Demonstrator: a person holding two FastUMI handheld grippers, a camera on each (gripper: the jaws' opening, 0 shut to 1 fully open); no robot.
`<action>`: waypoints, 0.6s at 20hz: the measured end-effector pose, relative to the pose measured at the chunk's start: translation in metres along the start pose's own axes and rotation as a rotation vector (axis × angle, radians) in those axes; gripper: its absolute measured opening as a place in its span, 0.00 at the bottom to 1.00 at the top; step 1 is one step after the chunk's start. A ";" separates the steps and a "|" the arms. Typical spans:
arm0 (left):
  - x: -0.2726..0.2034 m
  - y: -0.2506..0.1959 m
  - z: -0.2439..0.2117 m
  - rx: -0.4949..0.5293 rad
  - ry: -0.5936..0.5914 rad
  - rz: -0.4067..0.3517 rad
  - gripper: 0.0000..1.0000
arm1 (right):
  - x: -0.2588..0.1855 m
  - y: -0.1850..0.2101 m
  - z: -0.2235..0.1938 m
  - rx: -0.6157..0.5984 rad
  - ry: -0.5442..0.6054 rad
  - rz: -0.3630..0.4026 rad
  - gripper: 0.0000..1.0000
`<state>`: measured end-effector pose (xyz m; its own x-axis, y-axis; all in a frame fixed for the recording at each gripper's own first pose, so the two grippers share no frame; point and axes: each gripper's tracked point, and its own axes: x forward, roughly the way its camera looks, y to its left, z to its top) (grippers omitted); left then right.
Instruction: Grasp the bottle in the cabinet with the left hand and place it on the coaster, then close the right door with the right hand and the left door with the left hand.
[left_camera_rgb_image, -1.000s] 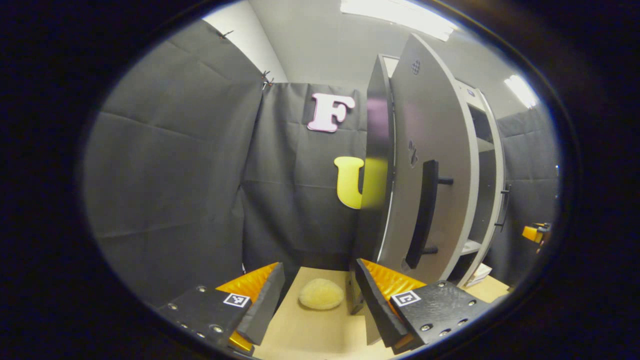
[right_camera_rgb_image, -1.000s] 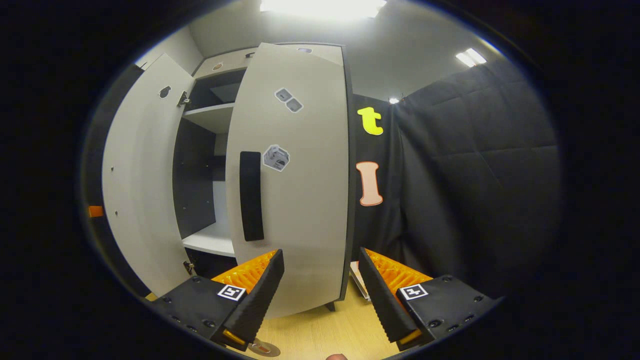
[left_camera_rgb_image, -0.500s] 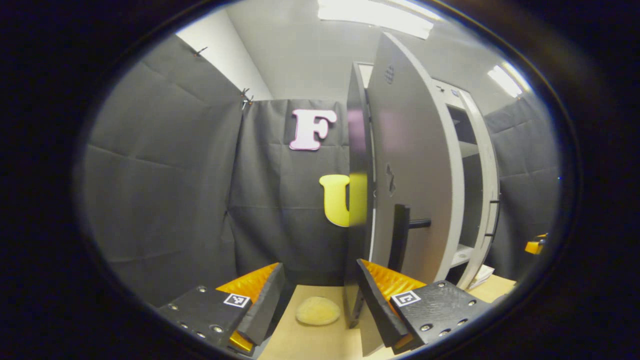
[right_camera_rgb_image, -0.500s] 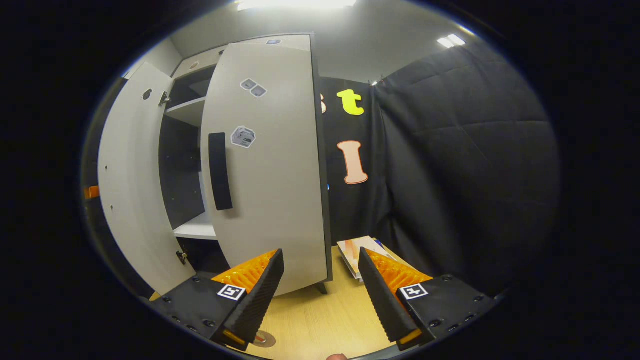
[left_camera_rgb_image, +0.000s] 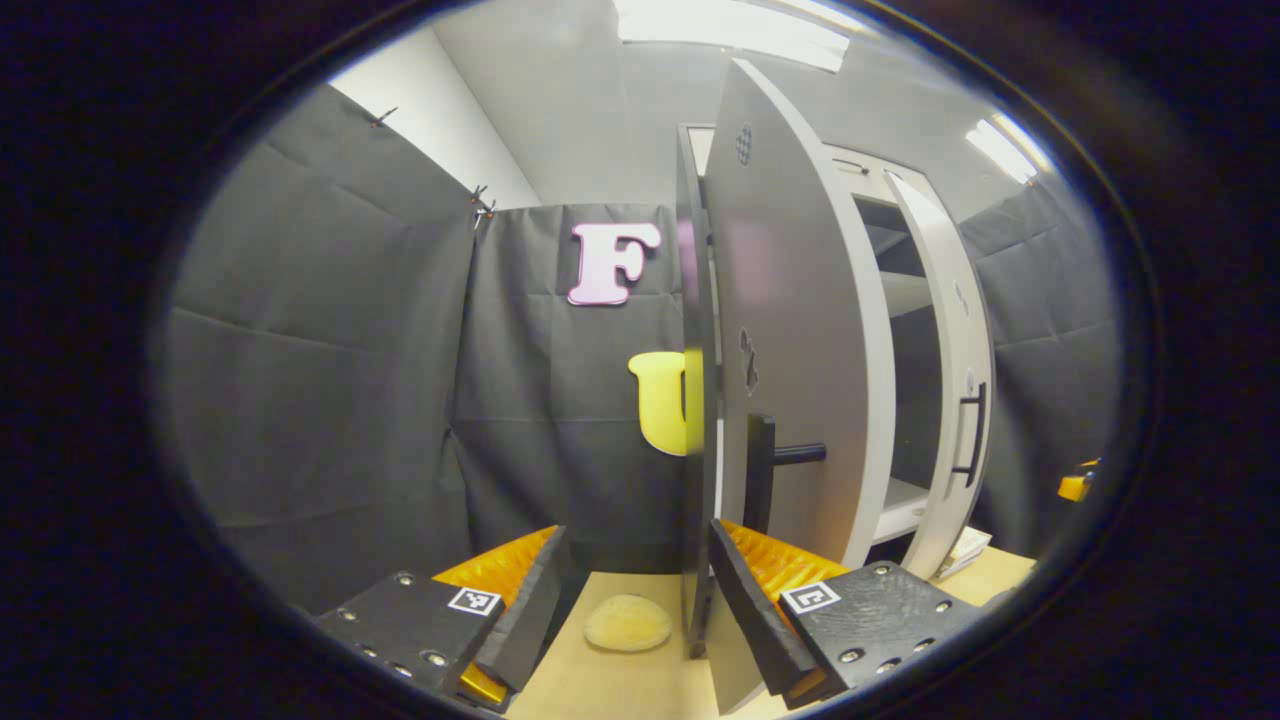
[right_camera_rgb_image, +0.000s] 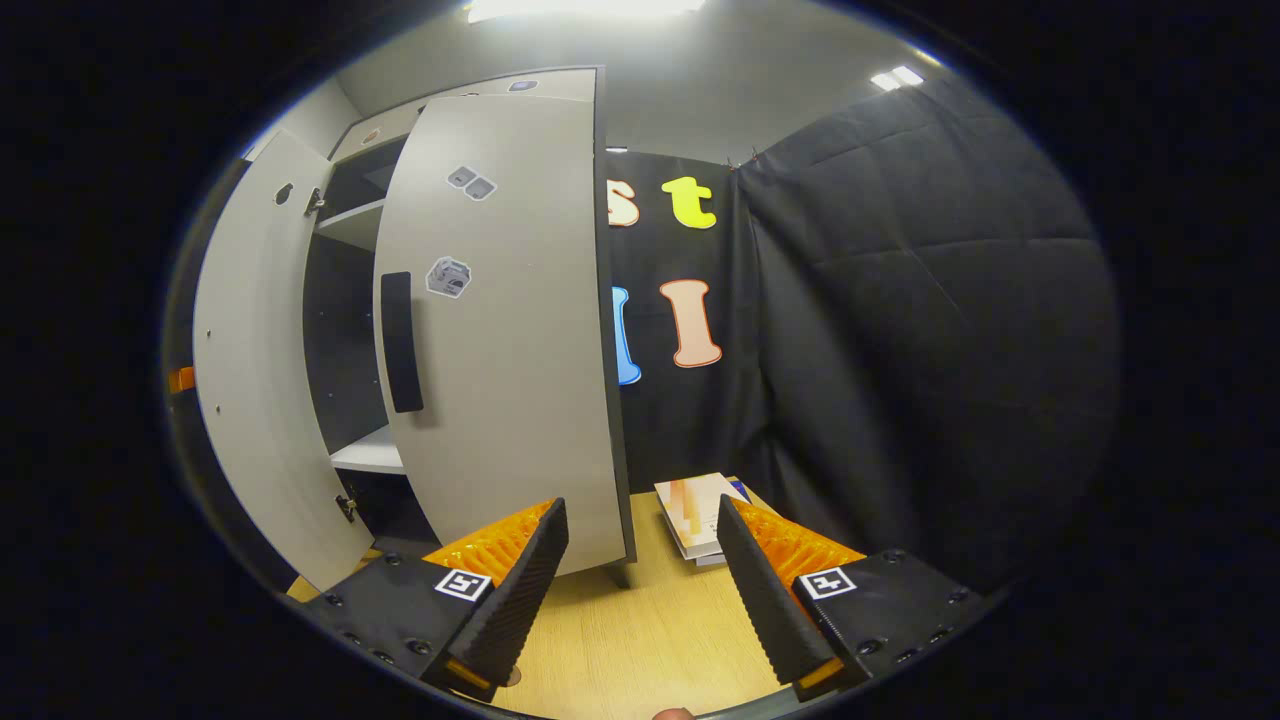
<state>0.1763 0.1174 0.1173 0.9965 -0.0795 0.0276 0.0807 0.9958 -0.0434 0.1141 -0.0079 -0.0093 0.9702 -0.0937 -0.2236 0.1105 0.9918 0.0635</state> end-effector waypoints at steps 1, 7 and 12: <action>-0.001 -0.009 -0.002 0.001 0.000 -0.002 0.86 | 0.000 -0.003 0.001 -0.003 -0.002 0.003 0.96; 0.000 -0.049 -0.002 -0.010 -0.007 -0.036 0.86 | 0.002 -0.020 0.002 -0.019 0.001 0.016 0.96; 0.004 -0.086 -0.002 -0.035 -0.019 -0.068 0.84 | 0.001 -0.035 0.002 -0.024 0.006 0.019 0.96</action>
<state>0.1731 0.0316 0.1192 0.9881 -0.1455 0.0506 0.1491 0.9860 -0.0752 0.1114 -0.0426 -0.0096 0.9708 -0.0743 -0.2283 0.0866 0.9952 0.0446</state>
